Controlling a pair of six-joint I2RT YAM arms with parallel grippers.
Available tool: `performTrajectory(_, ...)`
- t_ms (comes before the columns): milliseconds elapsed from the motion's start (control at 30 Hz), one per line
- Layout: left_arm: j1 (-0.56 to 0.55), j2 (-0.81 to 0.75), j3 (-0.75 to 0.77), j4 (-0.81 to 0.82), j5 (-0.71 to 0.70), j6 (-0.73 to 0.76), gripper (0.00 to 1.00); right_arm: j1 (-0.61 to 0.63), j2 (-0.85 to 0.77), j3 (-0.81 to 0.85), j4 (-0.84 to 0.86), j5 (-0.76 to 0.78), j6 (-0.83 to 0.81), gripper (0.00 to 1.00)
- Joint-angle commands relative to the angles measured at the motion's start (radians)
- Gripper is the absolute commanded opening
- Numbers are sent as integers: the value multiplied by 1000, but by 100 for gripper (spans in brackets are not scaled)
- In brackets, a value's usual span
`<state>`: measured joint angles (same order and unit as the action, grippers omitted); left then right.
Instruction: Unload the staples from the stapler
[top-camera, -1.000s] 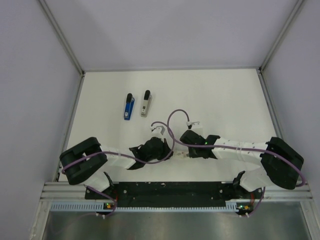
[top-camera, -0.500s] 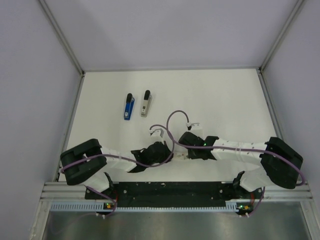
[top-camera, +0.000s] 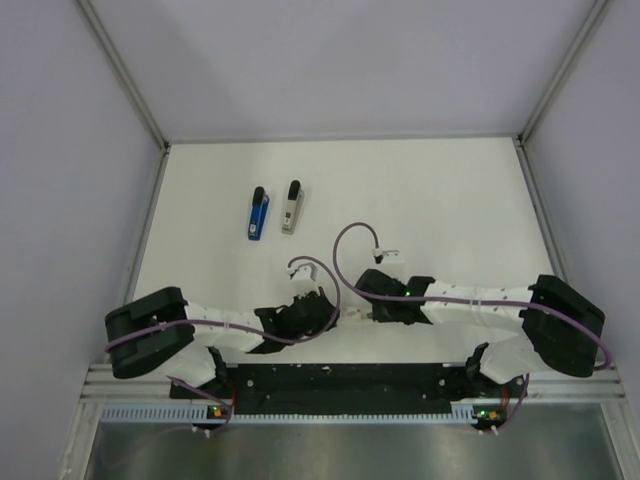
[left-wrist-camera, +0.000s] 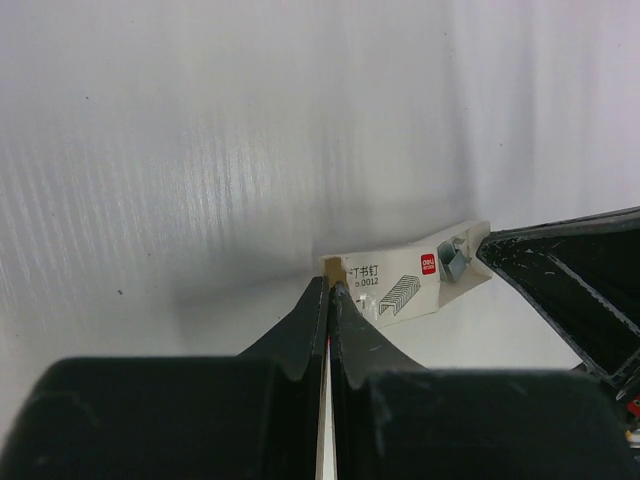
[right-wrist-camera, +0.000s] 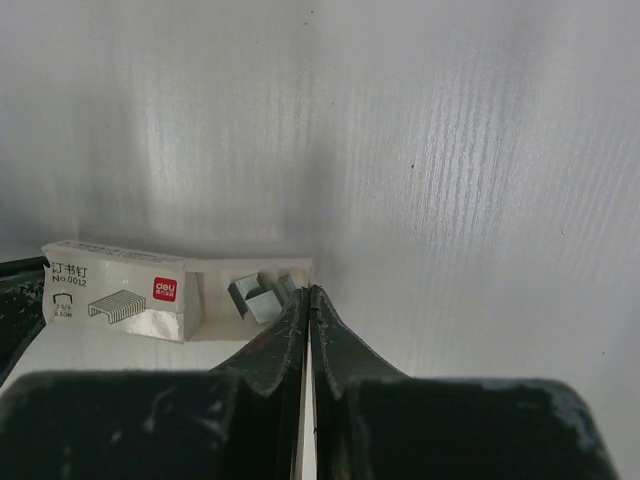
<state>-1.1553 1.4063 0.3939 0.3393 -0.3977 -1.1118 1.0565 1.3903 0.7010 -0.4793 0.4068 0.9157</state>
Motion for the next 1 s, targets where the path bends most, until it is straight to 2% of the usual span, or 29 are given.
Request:
performTrajectory(0,-26,-29,-10,13,-47,-34,1,33,-7,18,11,26,38,0)
performTrajectory(433,-44,9,19,29,-46,-17,1,66,29,63,28,33,29,0)
performTrajectory(967,-44,53,34,75,-59,23,1,68,39,75,111,-30,-24,2)
